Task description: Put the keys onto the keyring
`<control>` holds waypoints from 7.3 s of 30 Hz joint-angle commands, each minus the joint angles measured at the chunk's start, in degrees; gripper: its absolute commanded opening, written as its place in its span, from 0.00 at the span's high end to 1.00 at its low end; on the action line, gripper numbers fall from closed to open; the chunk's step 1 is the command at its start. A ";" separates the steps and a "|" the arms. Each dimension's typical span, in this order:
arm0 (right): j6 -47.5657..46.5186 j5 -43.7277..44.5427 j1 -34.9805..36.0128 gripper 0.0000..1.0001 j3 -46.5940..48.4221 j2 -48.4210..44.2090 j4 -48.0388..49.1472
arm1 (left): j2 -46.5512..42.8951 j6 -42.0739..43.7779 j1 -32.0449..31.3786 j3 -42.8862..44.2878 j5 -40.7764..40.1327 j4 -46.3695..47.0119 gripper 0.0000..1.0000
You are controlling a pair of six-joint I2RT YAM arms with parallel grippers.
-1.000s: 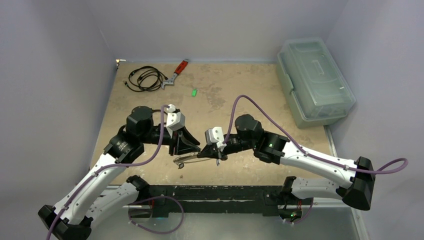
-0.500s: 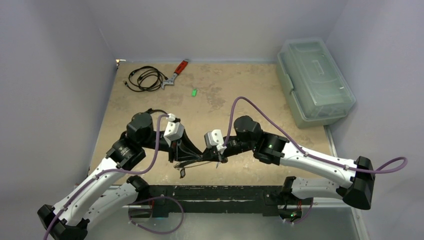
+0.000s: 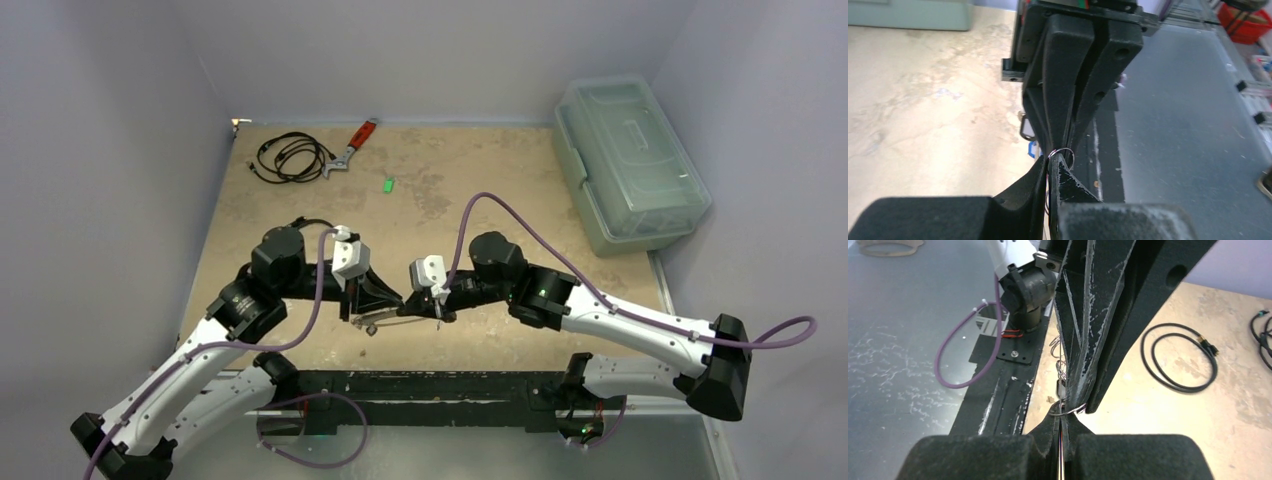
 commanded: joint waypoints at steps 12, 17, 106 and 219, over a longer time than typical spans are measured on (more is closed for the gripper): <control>6.19 8.05 0.01 0.86 0.61 -1.93 11.23 | -8.45 -6.99 -0.41 -4.39 -18.84 12.43 1.00; 7.03 7.75 -0.06 0.65 0.79 -1.03 12.59 | -10.22 -8.14 -0.42 -6.82 -19.64 15.85 1.00; -22.98 47.00 13.55 1.00 -16.85 0.66 30.06 | 38.12 -13.15 9.10 29.93 -55.10 -9.16 0.36; -7.04 59.66 0.36 1.00 -11.32 3.23 26.62 | 101.63 0.96 22.69 83.22 -34.11 -17.49 0.97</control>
